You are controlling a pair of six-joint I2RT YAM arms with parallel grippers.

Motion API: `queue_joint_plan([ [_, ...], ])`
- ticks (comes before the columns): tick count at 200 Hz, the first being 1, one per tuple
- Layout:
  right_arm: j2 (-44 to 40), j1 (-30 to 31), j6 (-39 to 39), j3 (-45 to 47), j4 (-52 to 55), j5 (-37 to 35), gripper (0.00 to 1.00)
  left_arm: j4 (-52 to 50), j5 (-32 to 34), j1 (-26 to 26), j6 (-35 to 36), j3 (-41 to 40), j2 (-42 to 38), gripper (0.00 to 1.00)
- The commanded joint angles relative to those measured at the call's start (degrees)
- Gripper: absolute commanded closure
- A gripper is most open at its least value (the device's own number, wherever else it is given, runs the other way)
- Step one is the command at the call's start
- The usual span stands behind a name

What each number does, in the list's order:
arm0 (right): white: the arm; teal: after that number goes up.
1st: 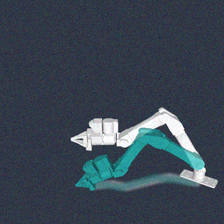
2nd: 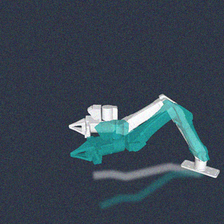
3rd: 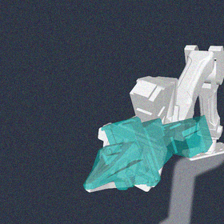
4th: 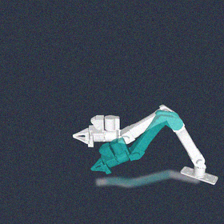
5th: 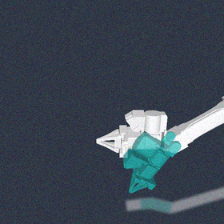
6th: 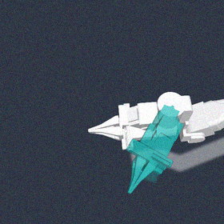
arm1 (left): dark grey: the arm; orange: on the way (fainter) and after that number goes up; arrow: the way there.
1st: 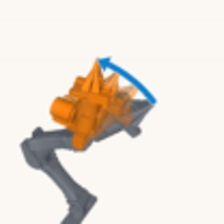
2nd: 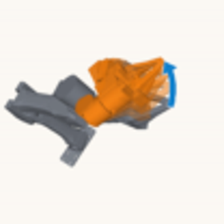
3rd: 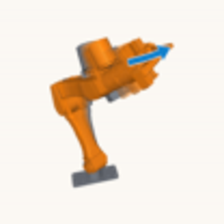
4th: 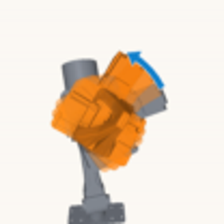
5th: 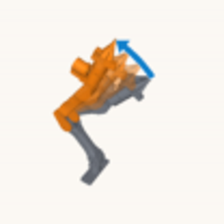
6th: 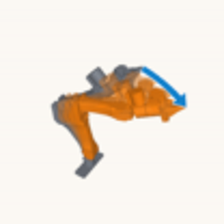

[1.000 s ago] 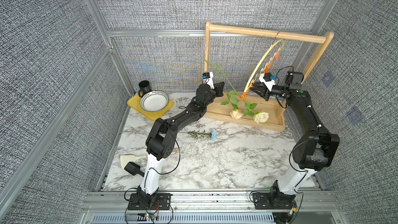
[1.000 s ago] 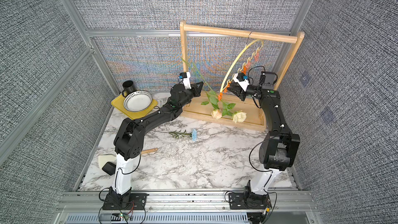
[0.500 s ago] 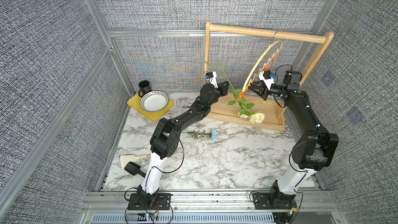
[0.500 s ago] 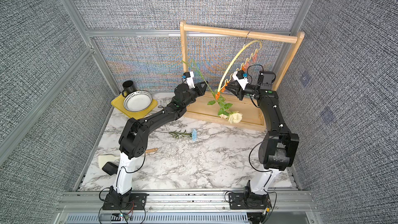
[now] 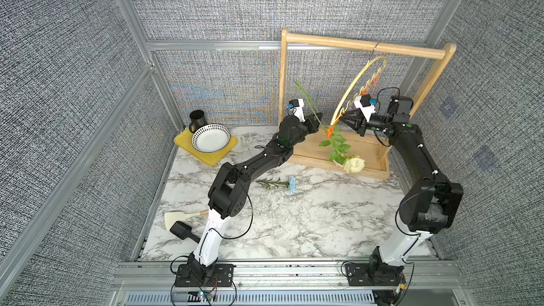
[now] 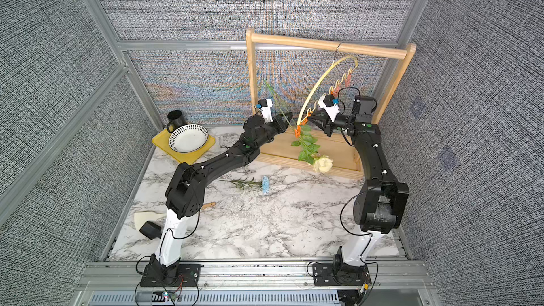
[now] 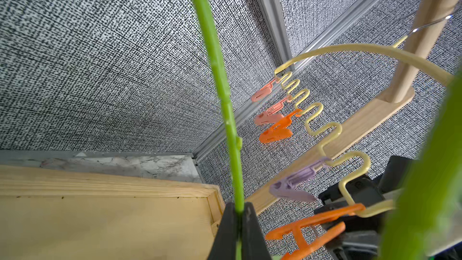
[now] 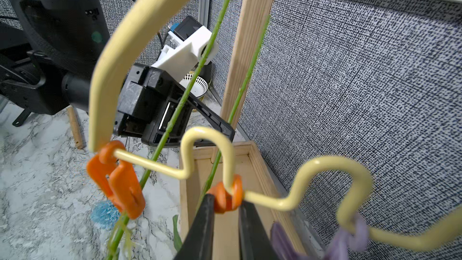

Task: Dry the flowers on a clothes hanger
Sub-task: Open the clamp at the hanger.

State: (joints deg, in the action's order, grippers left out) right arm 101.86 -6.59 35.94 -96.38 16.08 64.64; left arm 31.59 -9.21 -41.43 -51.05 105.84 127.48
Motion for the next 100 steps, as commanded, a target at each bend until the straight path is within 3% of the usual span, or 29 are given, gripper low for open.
queue_joint_plan([
  [1,-0.7,0.3,-0.8,-0.2,-1.1,-0.1,0.8,2.4,-0.8,-0.1,-0.3,0.4,0.3,0.98],
  [100,-0.1,1.2,-3.4,0.2,-2.4,-2.1,0.84,2.8,-3.0,-0.8,-0.3,2.1,1.1,0.98],
])
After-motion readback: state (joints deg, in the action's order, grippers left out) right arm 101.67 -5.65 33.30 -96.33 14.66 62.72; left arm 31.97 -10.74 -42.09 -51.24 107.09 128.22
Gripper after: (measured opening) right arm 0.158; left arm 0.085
